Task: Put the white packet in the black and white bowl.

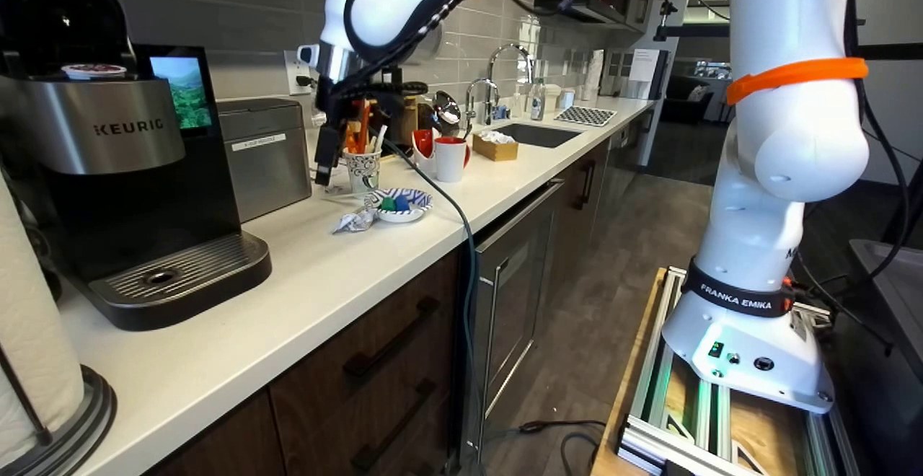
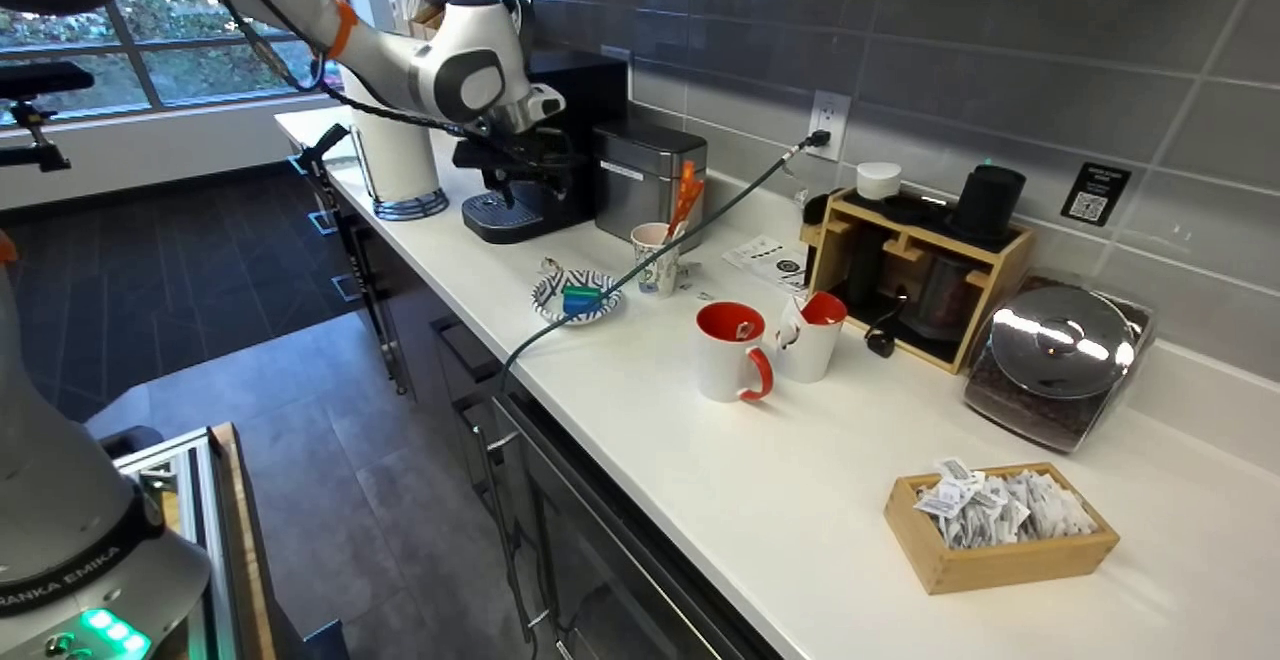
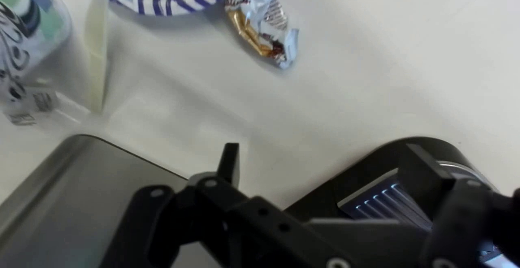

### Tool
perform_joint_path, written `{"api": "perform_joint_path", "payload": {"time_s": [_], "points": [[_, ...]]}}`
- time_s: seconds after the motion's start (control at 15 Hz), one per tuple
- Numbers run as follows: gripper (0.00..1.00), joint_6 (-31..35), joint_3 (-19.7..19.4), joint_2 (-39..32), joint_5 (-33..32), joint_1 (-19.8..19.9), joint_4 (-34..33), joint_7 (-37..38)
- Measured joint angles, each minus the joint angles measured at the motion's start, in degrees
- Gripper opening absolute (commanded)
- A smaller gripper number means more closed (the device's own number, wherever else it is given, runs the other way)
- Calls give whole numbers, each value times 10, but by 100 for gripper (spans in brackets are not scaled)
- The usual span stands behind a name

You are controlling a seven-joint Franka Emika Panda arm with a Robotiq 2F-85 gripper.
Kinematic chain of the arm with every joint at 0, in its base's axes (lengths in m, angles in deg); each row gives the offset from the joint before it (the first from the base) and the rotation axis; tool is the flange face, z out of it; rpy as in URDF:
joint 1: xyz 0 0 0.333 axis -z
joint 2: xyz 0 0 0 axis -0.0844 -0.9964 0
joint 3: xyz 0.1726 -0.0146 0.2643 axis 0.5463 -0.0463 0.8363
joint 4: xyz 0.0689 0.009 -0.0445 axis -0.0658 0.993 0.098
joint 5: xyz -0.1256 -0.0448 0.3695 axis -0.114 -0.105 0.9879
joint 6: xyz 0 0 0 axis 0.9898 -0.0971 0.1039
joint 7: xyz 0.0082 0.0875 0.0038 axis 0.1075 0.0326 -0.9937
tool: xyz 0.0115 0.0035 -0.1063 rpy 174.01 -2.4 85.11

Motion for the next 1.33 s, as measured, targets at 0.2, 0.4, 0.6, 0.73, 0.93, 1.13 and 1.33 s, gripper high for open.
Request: {"api": "perform_joint_path", "payload": {"time_s": [0.2,0.4,0.6,0.73,0.93,1.13,1.33], "points": [[100,49,31,-71,70,35,-25,-127],[100,51,32,-81,73,40,-30,-137],[100,45,21,-78,52,30,-31,-108],[100,21,8,-79,33,23,-28,-80],[100,-14,-4,-83,13,20,-22,-52],[74,-16,-16,-85,-1,19,-12,-31],[50,-16,-23,-86,-6,19,-8,-22]]}}
